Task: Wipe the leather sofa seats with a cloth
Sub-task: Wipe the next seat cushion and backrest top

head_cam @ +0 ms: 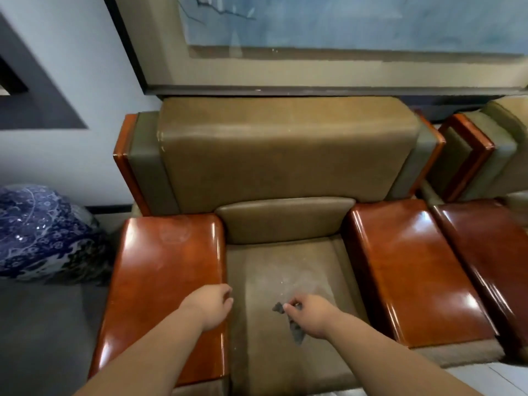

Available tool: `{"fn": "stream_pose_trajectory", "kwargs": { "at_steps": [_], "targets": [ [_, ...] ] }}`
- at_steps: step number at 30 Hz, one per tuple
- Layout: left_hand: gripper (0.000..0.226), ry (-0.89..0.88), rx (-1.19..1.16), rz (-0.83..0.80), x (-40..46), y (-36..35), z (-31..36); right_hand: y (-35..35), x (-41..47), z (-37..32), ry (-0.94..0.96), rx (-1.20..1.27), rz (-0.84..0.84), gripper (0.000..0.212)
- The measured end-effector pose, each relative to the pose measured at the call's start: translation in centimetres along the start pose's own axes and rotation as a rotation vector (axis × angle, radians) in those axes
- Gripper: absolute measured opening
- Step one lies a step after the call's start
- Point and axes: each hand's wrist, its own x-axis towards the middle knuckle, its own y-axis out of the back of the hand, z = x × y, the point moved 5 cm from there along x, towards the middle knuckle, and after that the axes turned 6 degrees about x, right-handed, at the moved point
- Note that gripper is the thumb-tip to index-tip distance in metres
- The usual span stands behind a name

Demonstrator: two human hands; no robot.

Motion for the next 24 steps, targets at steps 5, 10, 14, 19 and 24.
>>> {"fn": "stream_pose_trajectory", "kwargs": {
  "at_steps": [5, 10, 14, 19, 24],
  "targets": [
    [0.045, 0.121, -0.122, 0.009, 2.2, -6.1, -2.3, -2.0, 5.6, 4.0, -0.011, -0.153, -0.164, 0.047],
    [0.062, 0.145, 0.103, 0.066, 5.0, -11.6, -4.9, -4.8, 12.9, 7.3, -0.008, -0.163, -0.182, 0.050],
    [0.078, 0.160, 0.217, 0.067, 6.8, -16.4, -7.2, -9.1, 18.3, 7.2, 0.056, -0.121, -0.113, 0.057],
    [0.082, 0.137, 0.344, 0.238, 8.2, -21.5, -10.4, -15.8, 24.4, 5.3, 0.290, -0.100, -0.004, 0.063],
    [0.085, 0.060, 0.354, 0.377, 8.5, -22.2, -10.8, -24.9, 27.7, 5.9, 0.540, -0.561, -0.078, 0.068]
  ]
}}
